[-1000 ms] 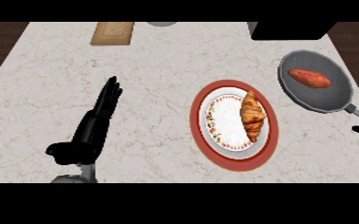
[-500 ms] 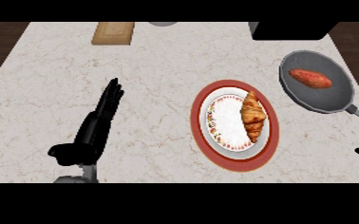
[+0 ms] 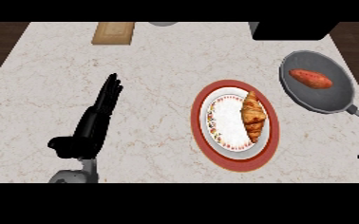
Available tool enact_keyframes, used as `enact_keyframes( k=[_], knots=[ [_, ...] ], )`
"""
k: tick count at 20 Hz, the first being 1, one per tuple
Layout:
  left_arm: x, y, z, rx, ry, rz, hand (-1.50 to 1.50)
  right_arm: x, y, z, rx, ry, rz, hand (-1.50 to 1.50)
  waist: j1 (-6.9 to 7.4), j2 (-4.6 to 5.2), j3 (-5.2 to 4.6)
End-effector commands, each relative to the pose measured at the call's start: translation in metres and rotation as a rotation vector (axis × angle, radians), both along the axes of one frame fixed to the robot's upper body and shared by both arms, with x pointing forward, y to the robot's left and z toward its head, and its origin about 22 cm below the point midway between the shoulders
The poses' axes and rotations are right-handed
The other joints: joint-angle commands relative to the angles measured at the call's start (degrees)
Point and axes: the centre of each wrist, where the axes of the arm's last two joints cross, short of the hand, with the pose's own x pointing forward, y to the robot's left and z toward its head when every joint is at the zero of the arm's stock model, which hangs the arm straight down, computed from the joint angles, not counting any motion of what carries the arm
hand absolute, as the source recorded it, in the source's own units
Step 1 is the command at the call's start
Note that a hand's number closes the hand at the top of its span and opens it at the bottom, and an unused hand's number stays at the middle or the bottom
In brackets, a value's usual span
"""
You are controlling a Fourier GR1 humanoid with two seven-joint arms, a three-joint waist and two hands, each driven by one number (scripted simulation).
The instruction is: Pick the sweet potato from the plate and place it in the pan
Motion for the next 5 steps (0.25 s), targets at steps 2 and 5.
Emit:
enact_keyframes(
  k=[2,5],
  knots=[
    [-0.017,0.008,-0.005,0.005,0.008,-0.012,0.00,0.000,-0.002,-0.007,-0.066,0.005,-0.024,-1.50,0.22,0.02,0.02],
    [-0.015,0.006,-0.007,-0.022,-0.003,-0.017,0.00,-0.008,-0.005,0.002,-0.100,-0.014,-0.043,-1.50,0.11,0.00,0.02]
  ],
)
